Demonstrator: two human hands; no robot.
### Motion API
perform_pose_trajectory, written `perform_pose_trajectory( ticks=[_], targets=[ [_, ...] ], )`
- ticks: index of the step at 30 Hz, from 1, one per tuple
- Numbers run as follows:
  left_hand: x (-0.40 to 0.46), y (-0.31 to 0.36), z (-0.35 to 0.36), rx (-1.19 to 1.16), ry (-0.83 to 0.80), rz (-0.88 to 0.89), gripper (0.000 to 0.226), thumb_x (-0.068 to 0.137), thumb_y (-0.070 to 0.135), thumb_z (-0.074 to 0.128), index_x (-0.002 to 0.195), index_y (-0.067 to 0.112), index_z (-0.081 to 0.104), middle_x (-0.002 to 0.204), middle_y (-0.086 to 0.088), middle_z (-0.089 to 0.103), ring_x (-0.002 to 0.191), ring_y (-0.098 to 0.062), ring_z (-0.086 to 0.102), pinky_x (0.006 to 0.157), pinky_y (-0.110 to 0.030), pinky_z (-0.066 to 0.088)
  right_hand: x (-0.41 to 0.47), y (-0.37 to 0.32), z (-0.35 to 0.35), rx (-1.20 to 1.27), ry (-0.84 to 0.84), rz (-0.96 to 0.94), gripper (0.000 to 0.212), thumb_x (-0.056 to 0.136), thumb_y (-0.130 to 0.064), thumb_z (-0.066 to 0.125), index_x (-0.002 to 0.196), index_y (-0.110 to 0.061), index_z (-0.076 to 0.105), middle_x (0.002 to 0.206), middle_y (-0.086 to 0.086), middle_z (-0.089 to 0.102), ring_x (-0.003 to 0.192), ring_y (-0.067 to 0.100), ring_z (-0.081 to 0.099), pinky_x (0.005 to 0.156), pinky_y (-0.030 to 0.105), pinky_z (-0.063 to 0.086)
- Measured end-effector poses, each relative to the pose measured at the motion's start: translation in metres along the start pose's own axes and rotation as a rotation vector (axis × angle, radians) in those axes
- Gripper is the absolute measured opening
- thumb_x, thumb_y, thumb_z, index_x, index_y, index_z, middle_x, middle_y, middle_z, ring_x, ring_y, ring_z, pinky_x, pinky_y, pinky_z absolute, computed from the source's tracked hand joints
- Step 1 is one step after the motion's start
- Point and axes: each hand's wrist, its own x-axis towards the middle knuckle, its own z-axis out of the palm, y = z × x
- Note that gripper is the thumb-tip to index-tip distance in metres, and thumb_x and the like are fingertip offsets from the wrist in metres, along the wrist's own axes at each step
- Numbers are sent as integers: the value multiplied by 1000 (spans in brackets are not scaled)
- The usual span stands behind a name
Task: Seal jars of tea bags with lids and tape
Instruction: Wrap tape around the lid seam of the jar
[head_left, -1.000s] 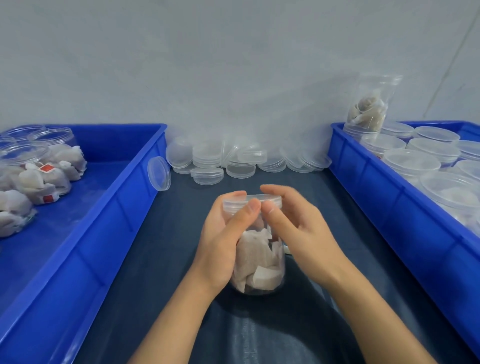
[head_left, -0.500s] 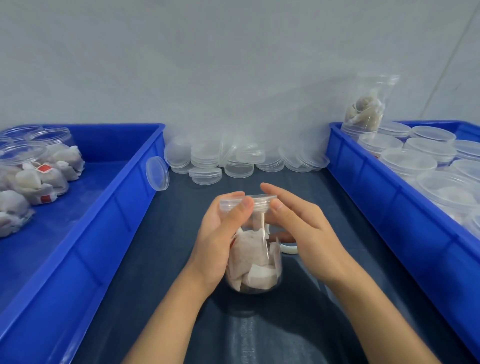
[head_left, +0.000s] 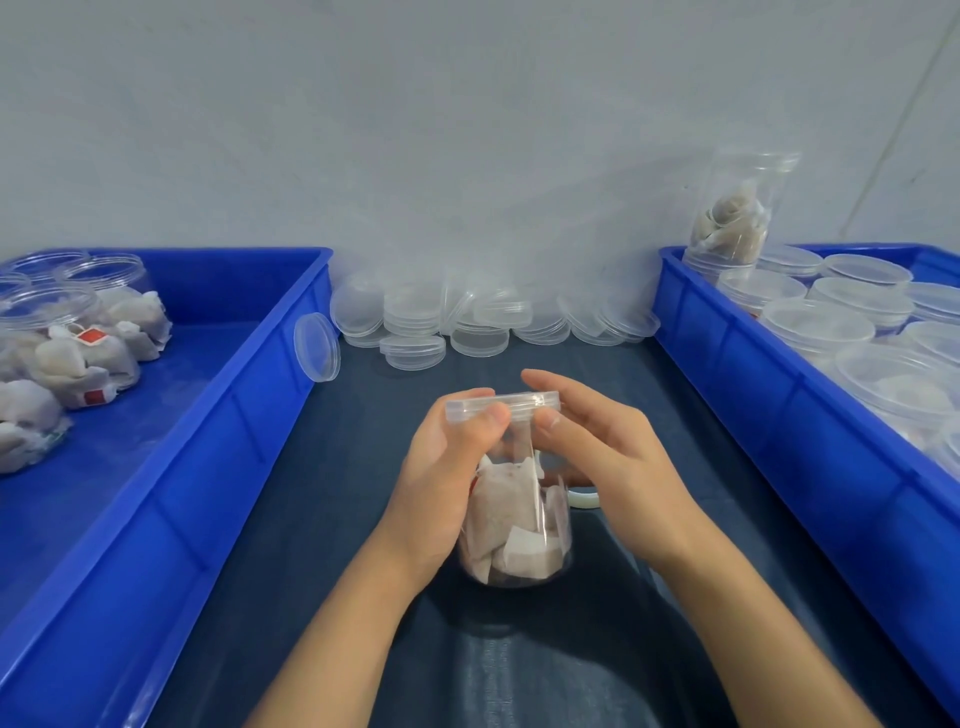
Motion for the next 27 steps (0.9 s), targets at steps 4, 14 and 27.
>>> perform_pose_trajectory(
  ticks=[4,14,27],
  targets=[
    [-1,-3,-4,-63,-20,-16,66,75,56,75,130,22,65,125,-17,75,120,-42,69,111,-71,46,-1,0,-1,21,10,-8,51,94,-35,56,144,-25,59,117,-1,78,112,19,74,91,39,63],
    [-1,-3,-3,-92,-8,-7,69,74,52,69,132,15,63,124,-24,73,122,-49,66,111,-74,42,1,3,1,1,46,-23,44,95,-35,57,138,-25,64,114,-4,79,107,16,75,81,28,61],
    [0,-5,-2,-20,1,45,69,74,57,66,131,18,64,120,-17,76,118,-42,70,109,-68,48,3,5,1,-24,70,-32,39,96,-36,57,132,-27,67,112,-8,79,104,13,76,82,28,61]
  ],
)
